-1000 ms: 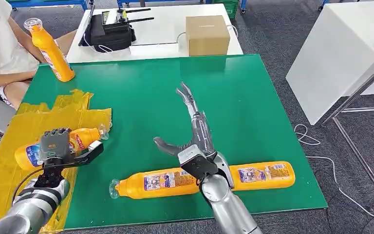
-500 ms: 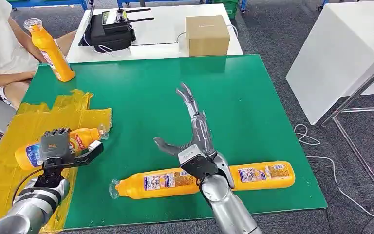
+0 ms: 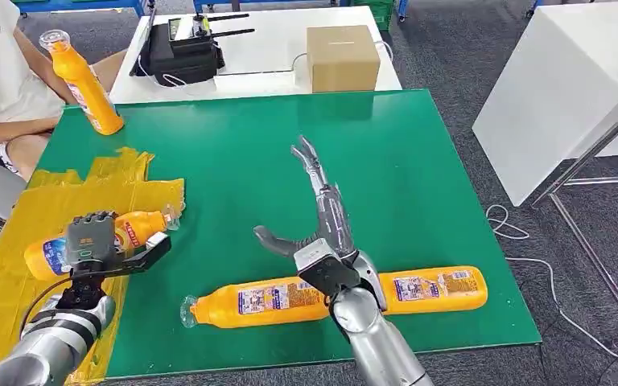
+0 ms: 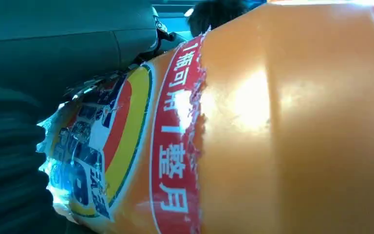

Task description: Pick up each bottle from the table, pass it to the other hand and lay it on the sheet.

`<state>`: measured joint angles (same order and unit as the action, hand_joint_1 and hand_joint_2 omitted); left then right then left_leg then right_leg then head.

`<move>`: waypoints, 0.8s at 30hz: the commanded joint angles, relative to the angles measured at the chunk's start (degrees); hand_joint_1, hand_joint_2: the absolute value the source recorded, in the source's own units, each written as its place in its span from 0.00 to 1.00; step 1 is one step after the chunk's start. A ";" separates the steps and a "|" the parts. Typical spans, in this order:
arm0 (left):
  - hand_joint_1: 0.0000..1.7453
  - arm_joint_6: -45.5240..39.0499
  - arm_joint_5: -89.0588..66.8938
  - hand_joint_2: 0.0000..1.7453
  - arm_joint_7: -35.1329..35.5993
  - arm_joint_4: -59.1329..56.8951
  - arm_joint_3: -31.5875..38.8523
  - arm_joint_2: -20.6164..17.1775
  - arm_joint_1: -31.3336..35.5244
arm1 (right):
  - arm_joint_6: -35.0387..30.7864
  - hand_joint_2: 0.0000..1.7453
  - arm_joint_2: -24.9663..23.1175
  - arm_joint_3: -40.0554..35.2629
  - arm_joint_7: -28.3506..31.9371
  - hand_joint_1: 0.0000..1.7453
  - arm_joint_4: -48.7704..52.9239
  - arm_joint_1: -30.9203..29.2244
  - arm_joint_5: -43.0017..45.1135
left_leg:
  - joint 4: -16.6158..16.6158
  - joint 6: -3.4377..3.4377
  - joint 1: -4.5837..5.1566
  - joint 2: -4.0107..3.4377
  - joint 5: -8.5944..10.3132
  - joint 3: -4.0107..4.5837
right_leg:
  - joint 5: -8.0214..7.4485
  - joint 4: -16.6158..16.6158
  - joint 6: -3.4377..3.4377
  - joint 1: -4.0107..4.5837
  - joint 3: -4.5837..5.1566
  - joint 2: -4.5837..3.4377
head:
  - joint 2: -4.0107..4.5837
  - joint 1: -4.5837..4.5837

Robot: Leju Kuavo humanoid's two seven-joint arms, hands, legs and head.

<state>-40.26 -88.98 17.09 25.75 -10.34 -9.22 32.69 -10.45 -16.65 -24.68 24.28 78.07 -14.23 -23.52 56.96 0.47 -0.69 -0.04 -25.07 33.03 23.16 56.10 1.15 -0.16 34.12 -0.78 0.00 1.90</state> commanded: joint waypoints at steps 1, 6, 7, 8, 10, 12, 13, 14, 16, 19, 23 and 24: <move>1.00 0.26 -0.05 1.00 0.05 -3.83 1.10 0.25 2.41 | 0.19 1.00 2.17 0.02 0.24 0.00 -1.90 -2.23 0.20 | 0.01 0.04 -0.07 0.07 -0.15 -0.33 | 0.13 -0.07 0.02 0.09 -0.40 0.15 | 0.00 0.00; 1.00 0.26 -0.05 1.00 0.05 -3.83 1.10 0.25 2.41 | 0.19 1.00 2.17 0.02 0.24 0.00 -1.90 -2.23 0.20 | -0.02 0.02 -0.02 0.03 -0.03 -0.09 | 0.03 -0.04 0.01 0.02 -0.11 0.07 | 0.00 0.00; 1.00 0.26 -0.05 1.00 0.05 -3.83 1.10 0.25 2.41 | 0.19 1.00 2.17 0.02 0.24 0.00 -1.90 -2.23 0.20 | -0.01 0.02 -0.04 0.05 -0.07 -0.18 | 0.06 -0.06 0.01 0.06 -0.22 0.10 | 0.00 0.00; 1.00 0.26 -0.05 1.00 0.05 -3.83 1.10 0.25 2.41 | 0.19 1.00 2.17 0.02 0.24 0.00 -1.90 -2.23 0.20 | -0.01 0.02 -0.03 0.04 -0.05 -0.13 | 0.04 -0.05 0.01 0.04 -0.16 0.08 | 0.00 0.00; 1.00 0.26 -0.05 1.00 0.05 -3.83 1.10 0.25 2.41 | 0.19 1.00 2.17 0.02 0.24 0.00 -1.90 -2.23 0.20 | 0.00 0.02 -0.05 0.04 -0.08 -0.19 | 0.06 -0.06 0.02 0.06 -0.23 0.10 | 0.00 0.00; 1.00 0.26 -0.05 1.00 0.05 -3.83 1.10 0.25 2.41 | 0.19 1.00 2.17 0.02 0.24 0.00 -1.90 -2.23 0.20 | -0.02 0.02 -0.02 0.02 -0.02 -0.08 | 0.02 -0.05 0.01 0.02 -0.10 0.05 | 0.00 0.00; 1.00 0.26 -0.05 1.00 0.05 -3.83 1.10 0.25 2.41 | 0.19 1.00 2.17 0.02 0.24 0.00 -1.90 -2.23 0.20 | 0.00 0.03 -0.04 0.04 -0.08 -0.18 | 0.07 -0.06 0.02 0.05 -0.23 0.10 | 0.00 0.00; 1.00 0.26 -0.05 1.00 0.05 -3.83 1.10 0.25 2.41 | 0.19 1.00 2.17 0.02 0.24 0.00 -1.90 -2.23 0.20 | -0.01 0.02 -0.02 0.03 -0.05 -0.12 | 0.04 -0.05 0.02 0.03 -0.15 0.07 | 0.00 0.00; 1.00 0.26 -0.05 1.00 0.05 -3.83 1.10 0.25 2.41 | 0.19 1.00 2.17 0.02 0.24 0.00 -1.90 -2.23 0.20 | 0.00 0.04 -0.07 0.08 -0.15 -0.33 | 0.13 -0.08 0.02 0.09 -0.40 0.16 | 0.00 0.00; 1.00 0.26 -0.05 1.00 0.05 -3.83 1.10 0.25 2.41 | 0.19 1.00 2.17 0.02 0.24 0.00 -1.90 -2.23 0.20 | -0.01 0.02 -0.05 0.04 -0.08 -0.20 | 0.07 -0.06 0.02 0.06 -0.24 0.10 | 0.00 0.00; 1.00 0.26 -0.05 1.00 0.05 -3.83 1.10 0.25 2.41 | 0.19 1.00 2.17 0.02 0.24 0.00 -1.90 -2.23 0.20 | -0.01 0.02 -0.02 0.03 -0.05 -0.13 | 0.04 -0.05 0.01 0.03 -0.16 0.07 | 0.00 0.00; 1.00 0.26 -0.05 1.00 0.05 -3.83 1.10 0.25 2.41 | 0.19 1.00 2.17 0.02 0.24 0.00 -1.90 -2.23 0.20 | -0.01 0.02 -0.01 0.02 -0.03 -0.09 | 0.03 -0.04 0.01 0.02 -0.11 0.06 | 0.00 0.00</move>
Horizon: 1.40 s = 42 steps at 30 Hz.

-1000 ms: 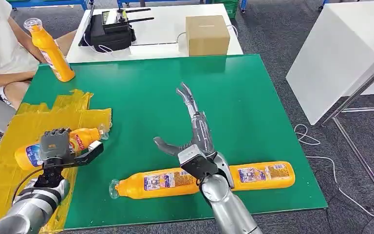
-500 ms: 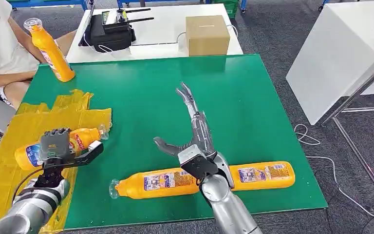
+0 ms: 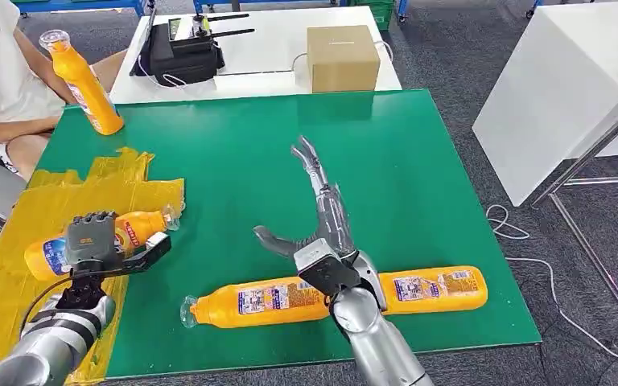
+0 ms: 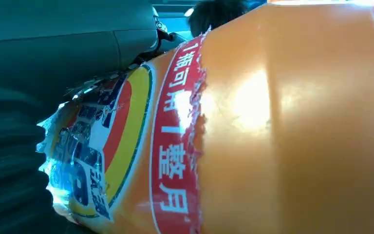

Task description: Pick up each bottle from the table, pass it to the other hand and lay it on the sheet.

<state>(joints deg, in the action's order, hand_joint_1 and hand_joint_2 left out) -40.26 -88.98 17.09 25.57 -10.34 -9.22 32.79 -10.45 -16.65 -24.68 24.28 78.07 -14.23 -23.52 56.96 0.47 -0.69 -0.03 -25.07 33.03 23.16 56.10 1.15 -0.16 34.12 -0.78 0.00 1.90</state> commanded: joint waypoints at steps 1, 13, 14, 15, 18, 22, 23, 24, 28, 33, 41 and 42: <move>1.00 0.26 -0.05 1.00 0.05 -3.66 1.10 0.25 2.31 | 0.19 1.00 2.17 0.02 0.24 0.00 -1.90 -2.23 0.20 | 0.00 0.02 -0.05 0.05 -0.08 -0.18 | 0.07 -0.06 0.02 0.06 -0.23 0.10 | 0.00 0.00; 1.00 0.26 -0.05 1.00 0.05 -3.66 1.10 0.25 2.31 | 0.19 1.00 2.17 0.02 0.24 0.00 -1.90 -2.23 0.20 | -0.01 0.02 -0.04 0.05 -0.08 -0.19 | 0.07 -0.06 0.02 0.05 -0.23 0.10 | 0.00 0.00; 1.00 0.26 -0.05 1.00 0.05 -3.66 1.10 0.25 2.31 | 0.19 1.00 2.17 0.02 0.24 0.00 -1.90 -2.23 0.20 | -0.01 0.02 -0.03 0.04 -0.06 -0.15 | 0.05 -0.05 0.01 0.04 -0.18 0.08 | 0.00 0.00; 1.00 0.26 -0.05 1.00 0.05 -3.66 1.10 0.25 2.31 | 0.19 1.00 2.17 0.02 0.24 0.00 -1.90 -2.23 0.20 | -0.02 0.02 -0.02 0.03 -0.04 -0.10 | 0.03 -0.05 0.01 0.03 -0.13 0.06 | 0.00 0.00; 1.00 0.26 -0.05 1.00 0.05 -3.66 1.10 0.25 2.31 | 0.19 1.00 2.17 0.02 0.24 0.00 -1.90 -2.23 0.20 | -0.01 0.02 -0.02 0.03 -0.04 -0.11 | 0.04 -0.04 0.01 0.02 -0.14 0.06 | 0.00 0.00; 1.00 0.26 -0.05 1.00 0.05 -3.66 1.10 0.25 2.31 | 0.19 1.00 2.17 0.02 0.24 0.00 -1.90 -2.23 0.20 | 0.00 0.03 -0.07 0.07 -0.15 -0.34 | 0.13 -0.08 0.02 0.09 -0.40 0.15 | 0.00 0.00; 1.00 0.26 -0.05 1.00 0.05 -3.66 1.10 0.25 2.31 | 0.19 1.00 2.17 0.02 0.24 0.00 -1.90 -2.23 0.20 | -0.01 0.02 -0.02 0.02 -0.05 -0.11 | 0.04 -0.05 0.01 0.03 -0.14 0.07 | 0.00 0.00; 1.00 0.26 -0.05 1.00 0.05 -3.66 1.10 0.25 2.31 | 0.19 1.00 2.17 0.02 0.24 0.00 -1.90 -2.23 0.20 | 0.00 0.03 -0.05 0.05 -0.09 -0.21 | 0.08 -0.06 0.02 0.06 -0.26 0.11 | 0.00 0.00; 1.00 0.26 -0.05 1.00 0.05 -3.66 1.10 0.25 2.31 | 0.19 1.00 2.17 0.02 0.24 0.00 -1.90 -2.23 0.20 | -0.01 0.02 -0.04 0.03 -0.07 -0.17 | 0.06 -0.06 0.02 0.05 -0.21 0.08 | 0.00 0.00; 1.00 0.26 -0.05 1.00 0.05 -3.66 1.10 0.25 2.31 | 0.19 1.00 2.17 0.02 0.24 0.00 -1.90 -2.23 0.20 | -0.01 0.02 -0.04 0.03 -0.07 -0.17 | 0.06 -0.06 0.02 0.05 -0.21 0.08 | 0.00 0.00; 1.00 0.26 -0.05 1.00 0.05 -3.66 1.10 0.25 2.31 | 0.19 1.00 2.17 0.02 0.24 0.00 -1.90 -2.23 0.20 | -0.01 0.02 -0.02 0.03 -0.05 -0.12 | 0.04 -0.05 0.01 0.03 -0.15 0.07 | 0.00 0.00; 1.00 0.26 -0.05 0.00 0.05 -3.66 1.10 0.25 2.31 | 0.19 1.00 2.17 0.02 0.24 0.00 -1.90 -2.23 0.20 | -0.01 0.02 -0.02 0.03 -0.04 -0.11 | 0.04 -0.05 0.01 0.03 -0.14 0.07 | 0.00 0.00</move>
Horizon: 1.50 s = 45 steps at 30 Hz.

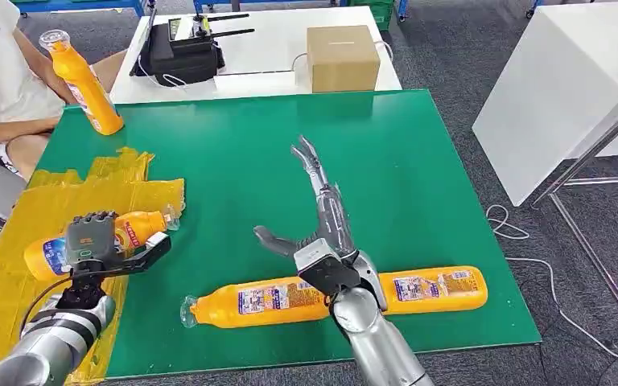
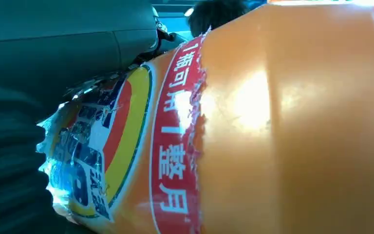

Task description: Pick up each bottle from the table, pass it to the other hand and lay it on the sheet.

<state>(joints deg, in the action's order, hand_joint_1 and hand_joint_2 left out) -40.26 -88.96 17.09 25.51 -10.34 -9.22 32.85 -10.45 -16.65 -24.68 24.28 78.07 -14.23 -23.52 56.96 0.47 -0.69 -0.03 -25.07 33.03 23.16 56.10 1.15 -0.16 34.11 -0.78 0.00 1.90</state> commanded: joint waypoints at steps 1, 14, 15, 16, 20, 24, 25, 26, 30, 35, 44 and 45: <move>1.00 0.26 -0.07 0.00 0.05 -3.59 1.10 0.25 2.25 | 0.19 1.00 2.17 0.02 0.24 0.00 -1.90 -2.22 0.20 | -0.01 0.03 -0.03 0.04 -0.07 -0.16 | 0.06 -0.05 0.01 0.04 -0.20 0.09 | 0.00 0.00; 1.00 0.26 3.10 0.00 -23.42 30.13 23.10 16.53 -14.15 | 0.32 1.00 3.90 0.70 -0.15 0.00 -4.95 2.61 -4.66 | -0.03 0.04 -0.01 0.18 -0.21 -0.17 | 0.16 -0.22 0.19 -0.01 -0.29 0.12 | 0.00 0.04; 1.00 0.26 3.10 0.00 -23.42 30.13 23.10 16.53 -14.15 | 0.32 1.00 3.90 0.70 -0.15 0.00 -4.95 2.61 -4.66 | -0.03 0.05 0.01 0.17 -0.19 -0.13 | 0.15 -0.19 0.21 -0.03 -0.24 0.09 | 0.00 0.07; 1.00 0.26 3.11 0.00 -23.68 30.19 23.35 16.74 -14.14 | 0.35 1.00 3.76 0.83 -0.16 0.00 -5.14 2.54 -4.66 | -0.03 0.05 0.04 0.19 -0.15 -0.04 | 0.12 -0.16 0.21 -0.06 -0.15 0.10 | 0.00 0.07; 0.00 0.26 3.32 0.00 -25.31 31.83 25.54 17.91 -14.19 | 0.77 1.00 3.40 1.14 -0.25 0.00 -5.35 2.34 -4.92 | -0.03 0.07 0.02 0.19 -0.22 -0.19 | 0.18 -0.19 0.22 -0.04 -0.33 0.13 | 0.00 0.04; 0.00 0.26 1.15 0.00 -23.26 32.83 26.72 18.01 -14.20 | 1.16 1.00 3.10 1.24 -0.29 0.00 -5.42 2.18 -5.21 | -0.01 0.06 0.00 0.20 -0.26 -0.26 | 0.21 -0.20 0.21 -0.01 -0.42 0.14 | 0.00 0.04; 0.00 0.26 -1.04 0.00 -20.15 34.40 25.04 16.81 -14.89 | 1.28 1.00 3.02 1.20 -0.29 0.00 -5.49 2.09 -5.24 | -0.03 0.04 0.05 0.19 -0.15 -0.02 | 0.12 -0.15 0.20 -0.07 -0.14 0.08 | 0.00 0.04; 0.00 0.26 -1.04 0.00 -11.66 35.07 17.53 12.13 -15.82 | 1.43 1.00 2.96 1.00 -0.31 0.00 -5.73 1.87 -5.28 | -0.01 0.04 0.01 0.16 -0.23 -0.17 | 0.18 -0.17 0.19 -0.02 -0.31 0.08 | 0.00 0.04; 0.00 0.26 -1.04 0.00 18.69 30.60 -10.62 -3.36 -12.66 | 1.30 1.00 2.76 0.21 -0.50 0.00 -6.83 0.97 -5.24 | -0.01 0.00 0.00 0.22 -0.16 -0.02 | 0.15 -0.12 0.15 -0.02 -0.16 0.12 | 0.00 0.02; 0.00 0.26 -1.04 0.00 22.91 21.67 -16.51 -9.29 -7.57 | 0.80 1.00 2.78 -0.62 -0.46 0.00 -7.99 0.11 -4.71 | -0.03 -0.03 -0.05 0.25 -0.15 -0.14 | 0.18 -0.09 0.13 0.05 -0.19 0.20 | 0.00 0.09; 0.00 0.26 -1.04 0.00 22.91 14.73 -16.26 -10.23 -5.42 | 0.61 1.00 2.83 -1.24 -0.39 0.00 -8.81 -0.43 -4.05 | -0.07 -0.06 -0.05 0.09 -0.14 -0.24 | 0.19 -0.07 0.13 0.07 -0.30 0.15 | 0.00 0.04; 0.00 0.26 -1.04 0.00 22.91 14.73 -16.26 -10.23 -5.42 | 0.61 1.00 2.83 -1.24 -0.39 0.00 -8.81 -0.43 -4.05 | -0.06 -0.06 -0.04 0.17 -0.11 -0.16 | 0.18 -0.06 0.13 0.06 -0.24 0.21 | 0.00 0.02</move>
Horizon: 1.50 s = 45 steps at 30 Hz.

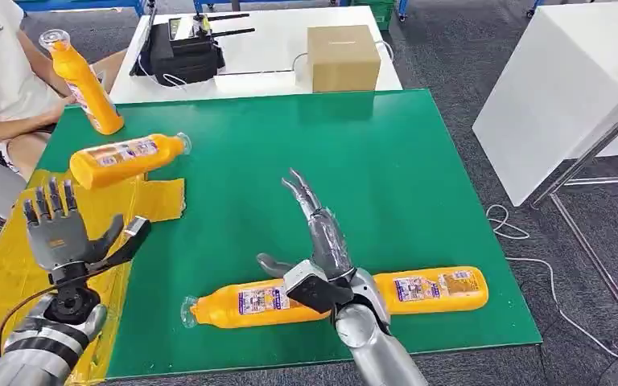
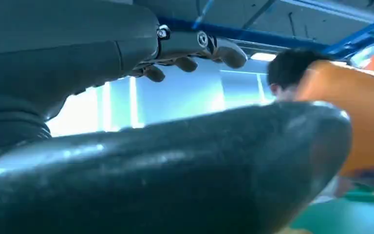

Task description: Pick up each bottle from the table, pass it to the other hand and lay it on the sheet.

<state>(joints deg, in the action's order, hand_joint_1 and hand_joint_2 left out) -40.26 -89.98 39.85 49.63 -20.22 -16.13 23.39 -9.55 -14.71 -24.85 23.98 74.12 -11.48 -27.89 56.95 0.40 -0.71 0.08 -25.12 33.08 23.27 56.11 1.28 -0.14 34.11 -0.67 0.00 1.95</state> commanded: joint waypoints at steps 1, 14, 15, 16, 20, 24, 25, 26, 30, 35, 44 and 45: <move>0.00 0.26 -0.02 0.00 0.15 -9.40 -6.38 -3.32 4.04 | -0.29 1.00 0.88 -1.07 -0.08 0.00 -4.86 -3.18 0.33 | -0.03 0.01 -0.02 0.11 -0.04 -0.12 | 0.06 -0.05 0.00 0.03 -0.15 0.10 | 0.00 -0.02; 0.00 0.26 -0.02 0.00 0.15 -9.40 -6.38 -3.32 4.04 | -0.29 1.00 0.88 -1.07 -0.08 0.00 -4.86 -3.18 0.33 | -0.03 0.01 -0.02 0.12 -0.05 -0.10 | 0.05 -0.05 0.01 0.02 -0.15 0.08 | 0.00 0.00; 0.00 0.26 -0.02 0.00 0.15 -9.40 -6.38 -3.32 4.04 | -0.29 1.00 0.88 -1.07 -0.08 0.00 -4.86 -3.18 0.33 | -0.03 0.02 -0.04 0.13 -0.09 -0.21 | 0.09 -0.06 0.01 0.04 -0.27 0.11 | 0.00 -0.02; 0.00 0.26 -0.02 0.00 0.15 -9.40 -6.38 -3.32 4.04 | -0.29 1.00 0.88 -1.07 -0.08 0.00 -4.86 -3.18 0.33 | -0.02 0.02 -0.03 0.13 -0.08 -0.17 | 0.08 -0.06 0.01 0.03 -0.23 0.11 | 0.00 -0.02; 0.00 0.26 -0.02 0.00 0.15 -8.86 -5.32 -1.89 3.10 | -0.31 1.00 0.95 -1.14 -0.10 0.00 -4.78 -3.11 0.41 | -0.02 0.04 -0.07 0.12 -0.15 -0.31 | 0.13 -0.08 0.02 0.07 -0.39 0.12 | 0.00 0.00; 0.00 0.26 3.02 0.00 -14.88 -1.44 12.57 9.96 -3.24 | -0.39 1.00 1.23 -0.63 -0.31 0.00 -3.33 -2.21 0.57 | -0.16 0.08 0.04 0.27 -0.08 -0.37 | 0.13 -0.20 0.07 -0.04 -0.48 0.27 | 0.00 0.00; 0.00 0.26 8.55 0.00 -27.19 -0.05 21.56 14.51 -3.81 | -0.36 1.00 1.32 -0.23 -0.58 0.00 -2.70 -1.75 0.25 | -0.17 0.10 0.04 0.32 -0.10 -0.43 | 0.16 -0.23 0.08 -0.04 -0.56 0.32 | 0.00 -0.02; 0.00 0.26 10.71 0.00 -34.17 0.19 26.98 17.35 -3.64 | -0.23 1.00 1.41 0.00 -0.76 0.00 -2.30 -1.45 -0.07 | -0.06 0.07 0.08 0.32 -0.04 -0.13 | 0.10 -0.12 0.07 -0.11 -0.25 0.29 | 0.00 0.04; 0.00 11.74 44.06 1.00 -67.83 -0.16 39.31 27.43 -0.28 | 1.50 1.00 2.74 -1.62 -2.17 0.00 -2.48 -0.72 -6.90 | 0.04 0.13 0.07 0.63 -0.04 -0.09 | 0.15 -0.17 0.11 -0.07 -0.36 0.65 | 0.00 0.00; 0.00 42.83 79.03 1.00 -66.78 18.78 42.94 28.65 -6.92 | 4.39 1.00 6.24 -13.59 -1.95 0.00 -12.07 0.30 -23.22 | -0.02 0.07 0.11 -0.01 -0.10 -0.15 | 0.00 -0.21 0.06 -0.16 -0.20 0.03 | 0.00 0.02; 0.00 44.67 81.46 1.00 -68.27 16.79 42.69 28.33 -6.85 | 4.40 1.00 7.52 -14.59 -2.22 0.00 -13.30 -0.22 -24.94 | -0.05 0.08 0.01 0.14 -0.13 -0.21 | 0.08 -0.19 0.04 -0.02 -0.28 0.11 | 0.00 0.02; 0.00 44.65 81.48 1.00 -68.29 16.79 42.64 28.31 -6.86 | 4.50 1.00 7.48 -14.52 -2.22 0.00 -13.35 -0.23 -24.93 | -0.05 0.08 0.03 0.13 -0.09 -0.11 | 0.05 -0.16 0.04 -0.05 -0.17 0.10 | 0.00 0.00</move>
<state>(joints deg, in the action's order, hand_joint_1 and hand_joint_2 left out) 3.96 -8.76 -28.24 65.29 18.14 9.94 16.36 -5.68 -10.45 -35.80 22.03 65.83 -9.49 -52.63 56.95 0.44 -0.69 0.19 -25.16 33.15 23.29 56.03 1.29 -0.19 34.14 -0.62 0.00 1.95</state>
